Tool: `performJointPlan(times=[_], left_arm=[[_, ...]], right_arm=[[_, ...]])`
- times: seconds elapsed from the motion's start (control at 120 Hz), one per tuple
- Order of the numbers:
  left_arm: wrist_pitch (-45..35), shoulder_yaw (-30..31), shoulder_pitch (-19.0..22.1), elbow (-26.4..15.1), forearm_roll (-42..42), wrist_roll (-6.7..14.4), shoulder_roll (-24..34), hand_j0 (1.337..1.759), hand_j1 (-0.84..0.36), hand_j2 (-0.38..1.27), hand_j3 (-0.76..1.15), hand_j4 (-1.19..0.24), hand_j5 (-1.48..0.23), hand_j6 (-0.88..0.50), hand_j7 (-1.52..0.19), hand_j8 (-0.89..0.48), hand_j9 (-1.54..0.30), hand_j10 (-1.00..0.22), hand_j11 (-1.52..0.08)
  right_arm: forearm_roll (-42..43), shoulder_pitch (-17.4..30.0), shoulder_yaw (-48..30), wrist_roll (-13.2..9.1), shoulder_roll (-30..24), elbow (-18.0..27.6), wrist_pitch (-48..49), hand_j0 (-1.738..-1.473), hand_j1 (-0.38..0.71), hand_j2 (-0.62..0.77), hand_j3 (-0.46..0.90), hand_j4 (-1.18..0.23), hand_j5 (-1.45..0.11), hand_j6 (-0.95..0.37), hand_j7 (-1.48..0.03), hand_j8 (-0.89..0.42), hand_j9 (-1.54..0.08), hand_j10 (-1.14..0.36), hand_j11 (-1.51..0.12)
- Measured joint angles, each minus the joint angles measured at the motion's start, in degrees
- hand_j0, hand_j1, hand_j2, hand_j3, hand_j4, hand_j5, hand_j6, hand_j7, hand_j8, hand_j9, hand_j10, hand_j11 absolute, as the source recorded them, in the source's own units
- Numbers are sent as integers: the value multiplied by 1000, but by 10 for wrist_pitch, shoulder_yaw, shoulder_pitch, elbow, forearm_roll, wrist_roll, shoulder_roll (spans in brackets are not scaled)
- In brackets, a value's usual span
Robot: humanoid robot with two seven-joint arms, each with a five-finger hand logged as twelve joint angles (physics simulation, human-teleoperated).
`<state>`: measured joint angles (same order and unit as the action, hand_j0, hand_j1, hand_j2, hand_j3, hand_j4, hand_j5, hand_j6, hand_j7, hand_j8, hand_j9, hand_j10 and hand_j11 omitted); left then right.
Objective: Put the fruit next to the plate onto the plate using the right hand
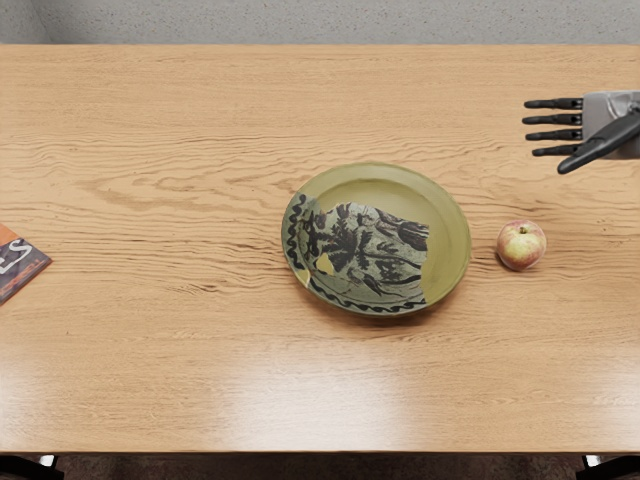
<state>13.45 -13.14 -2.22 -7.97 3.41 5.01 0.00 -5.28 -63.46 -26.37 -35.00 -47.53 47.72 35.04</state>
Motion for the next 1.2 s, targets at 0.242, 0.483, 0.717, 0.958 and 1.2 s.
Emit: performJointPlan(times=[0.242,0.483,0.717,0.958,1.2], left_arm=[[0,-2,5,0,1,0,0,1658,349,0,0,0,0,0,0,0,0,0,0],[0,0,1,0,1,0,0,1658,349,0,0,0,0,0,0,0,0,0,0],[0,1,-1,1,0,0,0,1658,349,0,0,0,0,0,0,0,0,0,0],[0,1,-1,1,1,0,0,1658,349,0,0,0,0,0,0,0,0,0,0],[0,1,-1,1,1,0,0,1658,349,0,0,0,0,0,0,0,0,0,0]], right_arm=[[1,-2,0,0,0,5,0,-1658,-349,-1,0,0,0,2,0,1,0,1,0],[101,-64,19,0,27,69,0,-1658,-349,0,0,0,0,1,0,1,0,1,0],[162,-162,167,0,70,138,0,-1658,-349,0,0,-1,0,-1,0,-1,0,0,0],[182,-268,369,0,157,160,-20,-1658,-346,-1,0,-4,-4,-5,-4,-4,-4,-4,-4],[240,-320,443,0,156,208,-163,-1658,-348,0,0,-3,-1,-3,-1,-3,-1,-2,-1]])
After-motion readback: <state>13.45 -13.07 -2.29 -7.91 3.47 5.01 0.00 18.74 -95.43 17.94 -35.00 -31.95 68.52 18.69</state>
